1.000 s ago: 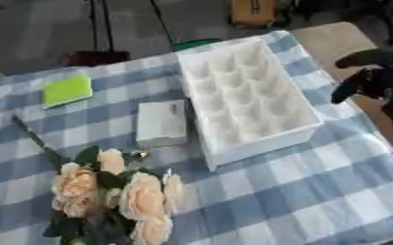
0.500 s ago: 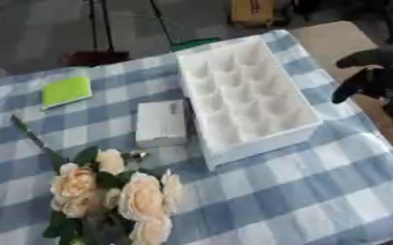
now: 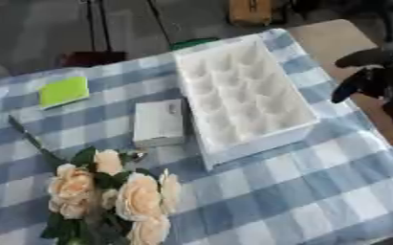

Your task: Pick up objects on the table and place them in the box.

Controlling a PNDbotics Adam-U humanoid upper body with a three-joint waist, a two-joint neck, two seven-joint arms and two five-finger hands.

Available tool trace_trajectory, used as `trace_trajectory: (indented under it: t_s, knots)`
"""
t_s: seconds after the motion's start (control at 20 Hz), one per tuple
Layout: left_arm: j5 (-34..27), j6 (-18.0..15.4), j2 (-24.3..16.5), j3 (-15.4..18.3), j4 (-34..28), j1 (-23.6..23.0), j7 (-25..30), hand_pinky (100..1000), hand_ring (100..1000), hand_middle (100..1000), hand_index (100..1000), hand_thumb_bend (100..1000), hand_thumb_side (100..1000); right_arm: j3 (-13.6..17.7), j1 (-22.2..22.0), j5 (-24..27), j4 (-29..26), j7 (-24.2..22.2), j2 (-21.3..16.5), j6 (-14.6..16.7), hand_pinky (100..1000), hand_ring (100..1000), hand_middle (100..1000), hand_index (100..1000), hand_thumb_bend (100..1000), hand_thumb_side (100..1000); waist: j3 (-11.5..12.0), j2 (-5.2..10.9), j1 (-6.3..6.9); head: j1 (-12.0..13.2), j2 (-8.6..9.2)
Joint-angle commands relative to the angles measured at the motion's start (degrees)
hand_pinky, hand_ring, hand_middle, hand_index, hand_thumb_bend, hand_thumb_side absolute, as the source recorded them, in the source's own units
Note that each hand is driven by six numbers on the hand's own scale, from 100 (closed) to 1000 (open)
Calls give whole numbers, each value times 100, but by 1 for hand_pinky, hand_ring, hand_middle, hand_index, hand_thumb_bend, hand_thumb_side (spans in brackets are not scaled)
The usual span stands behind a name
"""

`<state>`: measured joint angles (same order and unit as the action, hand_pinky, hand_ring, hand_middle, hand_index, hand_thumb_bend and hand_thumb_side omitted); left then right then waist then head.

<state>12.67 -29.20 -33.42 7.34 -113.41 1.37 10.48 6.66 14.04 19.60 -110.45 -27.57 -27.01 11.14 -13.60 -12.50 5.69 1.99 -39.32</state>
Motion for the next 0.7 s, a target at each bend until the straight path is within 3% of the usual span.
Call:
trace_trajectory:
  t_s: [0.05,0.1,0.15,0.2,0.45,0.7]
  knots:
    - [1008,-348,-795,7,-118,35,237,741,705,757,899,582,420,38,11,-45,-109,-18,-183,11,579,589,744,785,100,737,-15,92,-9,-15,-26]
    - [1319,-420,-969,-48,-118,67,316,771,733,781,903,734,489,35,9,-45,-107,-20,-188,11,579,589,744,784,100,736,-22,100,-1,-14,-36]
    - [1624,-481,-1154,-129,-118,120,421,771,733,781,903,734,489,28,10,-44,-105,-26,-192,10,579,589,744,784,100,736,-27,109,4,-14,-51]
    - [1851,-514,-1259,-197,-118,161,478,790,752,800,906,841,533,24,12,-41,-103,-32,-195,9,579,589,744,784,100,735,-31,115,7,-14,-61]
    - [2731,-536,-1644,-652,-118,528,971,810,772,815,904,874,579,0,23,-27,-98,-57,-201,10,579,589,744,783,100,736,-81,130,12,34,-136]
    - [3037,-465,-1679,-939,-21,817,1373,814,777,810,893,872,593,-6,24,-26,-96,-66,-201,13,579,588,743,782,100,737,-125,133,17,48,-193]
